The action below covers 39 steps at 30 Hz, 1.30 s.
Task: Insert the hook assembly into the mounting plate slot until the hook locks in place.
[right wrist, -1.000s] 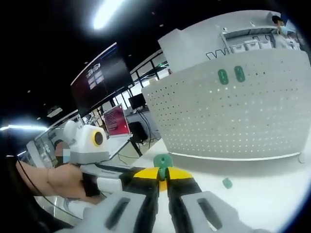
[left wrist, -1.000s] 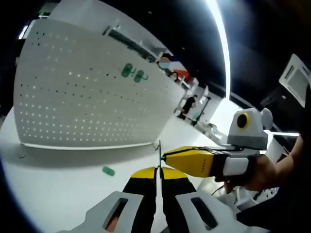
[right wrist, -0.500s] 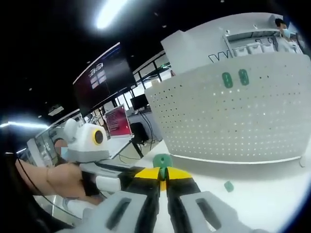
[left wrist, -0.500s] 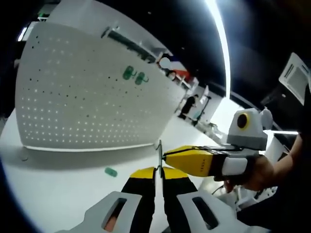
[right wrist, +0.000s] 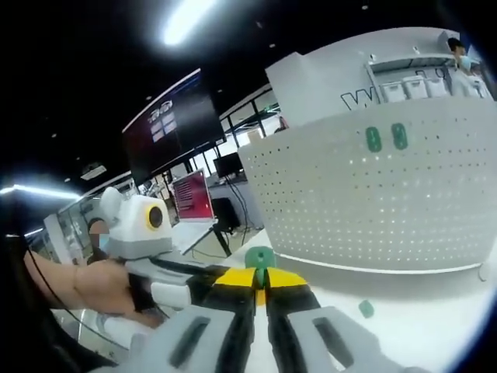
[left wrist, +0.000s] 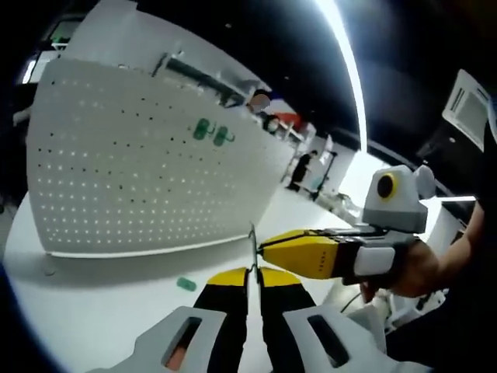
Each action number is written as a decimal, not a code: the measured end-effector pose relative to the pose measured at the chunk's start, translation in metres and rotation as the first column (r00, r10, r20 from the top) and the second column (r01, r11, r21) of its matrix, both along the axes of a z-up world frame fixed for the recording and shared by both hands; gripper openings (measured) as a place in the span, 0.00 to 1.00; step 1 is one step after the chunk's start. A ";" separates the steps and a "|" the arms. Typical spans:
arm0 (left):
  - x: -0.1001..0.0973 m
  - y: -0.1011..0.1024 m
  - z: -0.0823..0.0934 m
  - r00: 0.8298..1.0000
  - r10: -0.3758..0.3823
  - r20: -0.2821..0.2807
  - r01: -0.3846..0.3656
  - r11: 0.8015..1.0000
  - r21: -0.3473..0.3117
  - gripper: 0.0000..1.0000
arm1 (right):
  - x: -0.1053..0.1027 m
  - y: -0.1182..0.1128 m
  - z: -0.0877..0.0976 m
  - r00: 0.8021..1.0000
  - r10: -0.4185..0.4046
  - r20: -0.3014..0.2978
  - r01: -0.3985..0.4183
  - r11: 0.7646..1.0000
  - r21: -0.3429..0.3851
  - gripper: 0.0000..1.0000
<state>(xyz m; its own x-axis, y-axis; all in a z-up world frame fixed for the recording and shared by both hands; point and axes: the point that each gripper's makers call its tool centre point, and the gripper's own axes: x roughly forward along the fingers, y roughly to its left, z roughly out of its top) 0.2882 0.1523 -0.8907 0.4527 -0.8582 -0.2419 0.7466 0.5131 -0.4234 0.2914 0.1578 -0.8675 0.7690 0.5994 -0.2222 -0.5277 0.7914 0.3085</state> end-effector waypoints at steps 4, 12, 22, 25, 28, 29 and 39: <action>-0.003 0.001 -0.003 1.000 -0.011 -0.006 0.011 1.000 0.008 0.10 | 0.005 -0.004 0.005 1.000 -0.012 0.013 0.012 1.000 -0.002 0.00; -0.008 -0.001 0.001 1.000 -0.022 0.007 0.022 1.000 -0.017 0.34 | 0.013 -0.015 0.010 0.998 -0.040 0.046 0.041 0.999 -0.023 0.00; -0.014 0.001 0.004 0.999 -0.024 0.048 0.024 1.000 -0.003 0.65 | 0.030 -0.031 0.020 0.988 -0.103 0.115 0.109 0.993 -0.053 0.00; -0.015 0.002 0.003 0.998 -0.022 0.051 0.022 1.000 -0.002 0.71 | 0.039 -0.038 0.025 0.981 -0.131 0.146 0.141 0.988 -0.059 0.00; -0.015 0.003 0.003 0.998 -0.016 0.065 0.016 1.000 0.001 0.76 | 0.048 -0.046 0.030 0.970 -0.161 0.180 0.176 0.982 -0.068 0.00; -0.015 0.003 0.004 0.997 -0.016 0.069 0.016 1.000 0.000 0.77 | 0.052 -0.049 0.032 0.967 -0.171 0.189 0.187 0.980 -0.070 0.00; -0.014 0.006 0.003 0.997 0.003 0.072 -0.003 1.000 -0.004 0.86 | 0.083 -0.081 0.045 0.929 -0.263 0.261 0.293 0.953 -0.081 0.00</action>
